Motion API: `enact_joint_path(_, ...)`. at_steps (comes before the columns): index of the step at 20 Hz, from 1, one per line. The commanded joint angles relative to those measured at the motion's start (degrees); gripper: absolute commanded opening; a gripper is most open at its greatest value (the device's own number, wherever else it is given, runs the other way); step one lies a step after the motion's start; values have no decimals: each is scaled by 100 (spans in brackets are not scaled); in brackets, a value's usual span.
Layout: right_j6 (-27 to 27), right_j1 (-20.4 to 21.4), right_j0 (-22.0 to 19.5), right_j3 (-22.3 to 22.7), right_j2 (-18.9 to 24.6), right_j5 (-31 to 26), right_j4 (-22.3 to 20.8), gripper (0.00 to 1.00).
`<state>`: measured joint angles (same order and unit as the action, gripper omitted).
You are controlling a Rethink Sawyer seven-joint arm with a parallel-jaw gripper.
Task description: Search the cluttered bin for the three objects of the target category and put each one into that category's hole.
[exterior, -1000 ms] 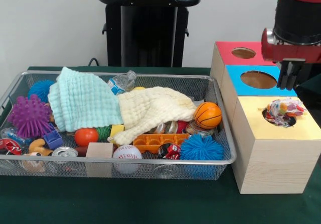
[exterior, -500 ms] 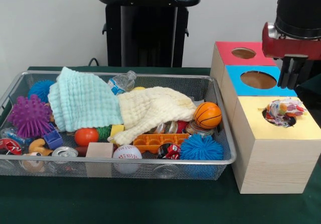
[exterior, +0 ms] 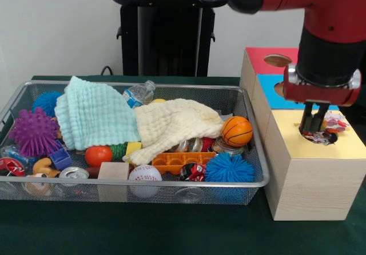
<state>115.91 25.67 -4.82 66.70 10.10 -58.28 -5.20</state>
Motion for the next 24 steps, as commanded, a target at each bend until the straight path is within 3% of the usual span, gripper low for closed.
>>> enact_joint_path(1, 554, -688, 69, -47, -84, 402, -267, 0)
enact_joint_path(6, 683, -872, 177, -153, -84, 557, -188, 0)
enact_joint_path(20, 755, -156, 215, 203, 98, -245, 512, 0)
enact_joint_path(24, 751, -288, 284, 76, 37, -219, 522, 0)
